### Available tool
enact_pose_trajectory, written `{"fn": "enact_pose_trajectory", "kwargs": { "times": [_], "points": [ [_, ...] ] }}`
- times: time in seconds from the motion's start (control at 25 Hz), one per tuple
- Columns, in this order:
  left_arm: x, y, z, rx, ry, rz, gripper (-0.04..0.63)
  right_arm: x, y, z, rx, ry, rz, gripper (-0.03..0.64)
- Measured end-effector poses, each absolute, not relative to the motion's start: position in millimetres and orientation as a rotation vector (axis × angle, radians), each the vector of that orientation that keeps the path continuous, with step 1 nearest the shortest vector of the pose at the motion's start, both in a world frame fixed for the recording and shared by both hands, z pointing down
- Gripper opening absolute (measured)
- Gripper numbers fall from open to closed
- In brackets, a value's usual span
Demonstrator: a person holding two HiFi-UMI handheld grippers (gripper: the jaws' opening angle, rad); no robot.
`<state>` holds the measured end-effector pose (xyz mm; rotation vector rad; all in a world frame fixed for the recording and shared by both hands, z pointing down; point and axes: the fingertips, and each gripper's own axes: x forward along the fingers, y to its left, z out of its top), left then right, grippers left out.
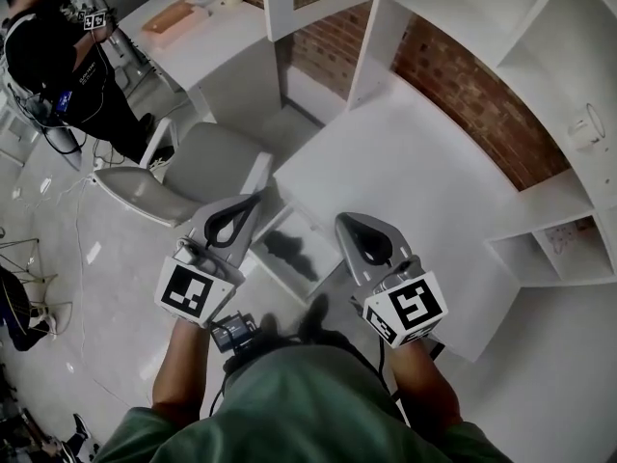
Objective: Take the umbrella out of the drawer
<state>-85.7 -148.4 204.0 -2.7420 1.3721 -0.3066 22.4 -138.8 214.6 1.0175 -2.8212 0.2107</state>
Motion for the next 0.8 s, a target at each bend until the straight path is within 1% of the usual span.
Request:
{"fn": "enact_pose_trajectory", "kwargs": {
  "times": [0.48,0.8],
  "points": [
    [-94,-155,256,-2.737,1.426,-0.442,0.003,15,-152,267,0.926,-2.821,0.291,0.008],
    [-100,-172,309,-2.814,1.354,-0.518,0.003,2,-159,311,0.941,-2.767,0.348,0.011]
  ]
}}
